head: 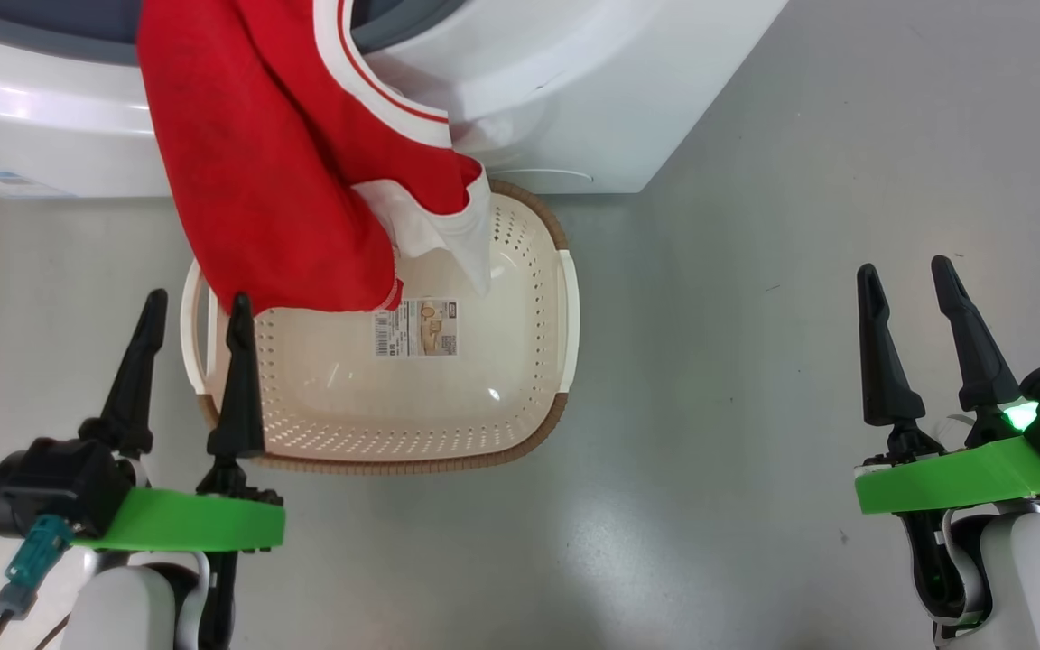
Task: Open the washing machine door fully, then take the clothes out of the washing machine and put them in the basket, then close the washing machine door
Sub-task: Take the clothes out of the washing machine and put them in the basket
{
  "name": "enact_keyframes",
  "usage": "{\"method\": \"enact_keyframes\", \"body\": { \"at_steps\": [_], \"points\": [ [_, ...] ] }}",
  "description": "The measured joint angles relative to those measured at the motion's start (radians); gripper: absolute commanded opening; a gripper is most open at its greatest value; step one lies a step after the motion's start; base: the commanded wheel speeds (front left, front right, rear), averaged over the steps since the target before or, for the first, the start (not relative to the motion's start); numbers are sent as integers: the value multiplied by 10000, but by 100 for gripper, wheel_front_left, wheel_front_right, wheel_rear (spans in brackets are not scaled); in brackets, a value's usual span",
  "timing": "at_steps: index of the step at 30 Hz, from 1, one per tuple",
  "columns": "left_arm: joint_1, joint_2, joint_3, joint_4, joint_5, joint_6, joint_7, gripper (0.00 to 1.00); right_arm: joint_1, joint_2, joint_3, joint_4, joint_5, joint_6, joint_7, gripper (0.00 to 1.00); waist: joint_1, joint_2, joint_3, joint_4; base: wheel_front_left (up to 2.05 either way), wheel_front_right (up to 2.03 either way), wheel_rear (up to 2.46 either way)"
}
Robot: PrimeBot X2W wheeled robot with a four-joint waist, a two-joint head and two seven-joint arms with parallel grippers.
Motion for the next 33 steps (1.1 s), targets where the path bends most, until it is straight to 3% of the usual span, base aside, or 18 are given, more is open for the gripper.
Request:
{"method": "enact_keyframes", "body": {
  "at_steps": [10, 16, 23, 33],
  "points": [
    [-143, 4, -324, -50, -73, 36, 0, 100, 1, -2, -13, 4, -17, 0, 0, 100, 0, 0, -58, 6, 0, 0, 0],
    [-1312, 2, -332, 474, -40, 25, 0, 100, 3, 0, 46, 33, -29, 0, 0, 100, 0, 0, -98, 33, 0, 0, 0],
    [-3160, 73, -508, 1749, 378, 8, 0, 100, 1, -2, 107, 73, -29, 0, 0, 100, 0, 0, -118, -30, 0, 0, 0],
    [-5936, 514, -736, 4612, 625, -61, 270, 100, -24, 0, 303, 46, -29, 0, 0, 100, 0, 0, 223, -180, 0, 0, 0]
  ]
}}
